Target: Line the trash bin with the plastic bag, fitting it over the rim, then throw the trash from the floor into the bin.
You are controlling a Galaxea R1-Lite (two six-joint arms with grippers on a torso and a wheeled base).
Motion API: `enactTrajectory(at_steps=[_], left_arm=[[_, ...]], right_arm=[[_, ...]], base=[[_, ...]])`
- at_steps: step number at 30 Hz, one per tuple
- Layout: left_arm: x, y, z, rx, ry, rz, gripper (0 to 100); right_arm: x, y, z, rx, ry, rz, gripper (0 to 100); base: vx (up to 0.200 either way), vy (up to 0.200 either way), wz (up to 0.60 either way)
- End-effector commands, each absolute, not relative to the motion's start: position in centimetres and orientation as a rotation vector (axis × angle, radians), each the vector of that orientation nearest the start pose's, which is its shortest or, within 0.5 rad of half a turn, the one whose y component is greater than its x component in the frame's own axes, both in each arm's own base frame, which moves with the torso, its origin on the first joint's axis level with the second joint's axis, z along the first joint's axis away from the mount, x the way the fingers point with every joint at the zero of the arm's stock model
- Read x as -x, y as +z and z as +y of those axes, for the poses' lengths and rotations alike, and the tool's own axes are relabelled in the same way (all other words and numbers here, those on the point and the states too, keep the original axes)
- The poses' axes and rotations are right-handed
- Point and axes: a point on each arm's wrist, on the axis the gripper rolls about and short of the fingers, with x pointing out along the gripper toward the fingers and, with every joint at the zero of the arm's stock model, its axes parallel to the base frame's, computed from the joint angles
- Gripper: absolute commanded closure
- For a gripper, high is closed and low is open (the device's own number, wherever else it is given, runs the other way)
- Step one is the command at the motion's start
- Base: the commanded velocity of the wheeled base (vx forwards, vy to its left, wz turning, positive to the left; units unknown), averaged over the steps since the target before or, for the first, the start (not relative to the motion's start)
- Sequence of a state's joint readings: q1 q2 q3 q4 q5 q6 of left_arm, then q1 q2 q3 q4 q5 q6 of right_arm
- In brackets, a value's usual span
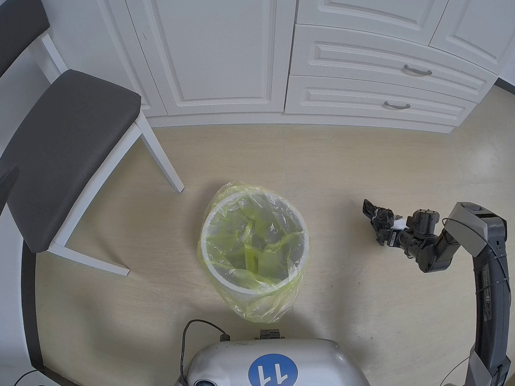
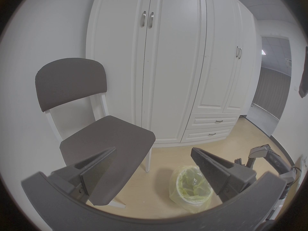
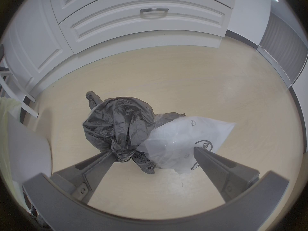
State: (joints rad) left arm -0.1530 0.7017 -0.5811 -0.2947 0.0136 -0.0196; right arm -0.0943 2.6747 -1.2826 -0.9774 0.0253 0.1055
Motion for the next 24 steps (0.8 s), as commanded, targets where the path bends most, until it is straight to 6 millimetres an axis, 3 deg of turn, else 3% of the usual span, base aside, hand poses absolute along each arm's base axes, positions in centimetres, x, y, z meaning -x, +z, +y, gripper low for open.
enactTrajectory(at_steps=[1, 15, 24], left_arm=[[-5.4, 26.5, -0.8, 0.035, -0.143, -0.176, 0], [-5.4, 26.5, -0.8, 0.035, -0.143, -0.178, 0], [-5.3, 26.5, -0.8, 0.035, -0.144, -0.178, 0]], right_arm=[[-47.4, -8.5, -4.4, -0.127, -0.094, 0.396, 0], [-51.3, -9.6, -5.4, -0.235, -0.109, 0.254, 0], [-51.9, -10.3, -5.5, -0.298, -0.129, 0.340, 0]], base=[[0.000, 0.000, 0.00], [0.000, 0.000, 0.00], [0.000, 0.000, 0.00]])
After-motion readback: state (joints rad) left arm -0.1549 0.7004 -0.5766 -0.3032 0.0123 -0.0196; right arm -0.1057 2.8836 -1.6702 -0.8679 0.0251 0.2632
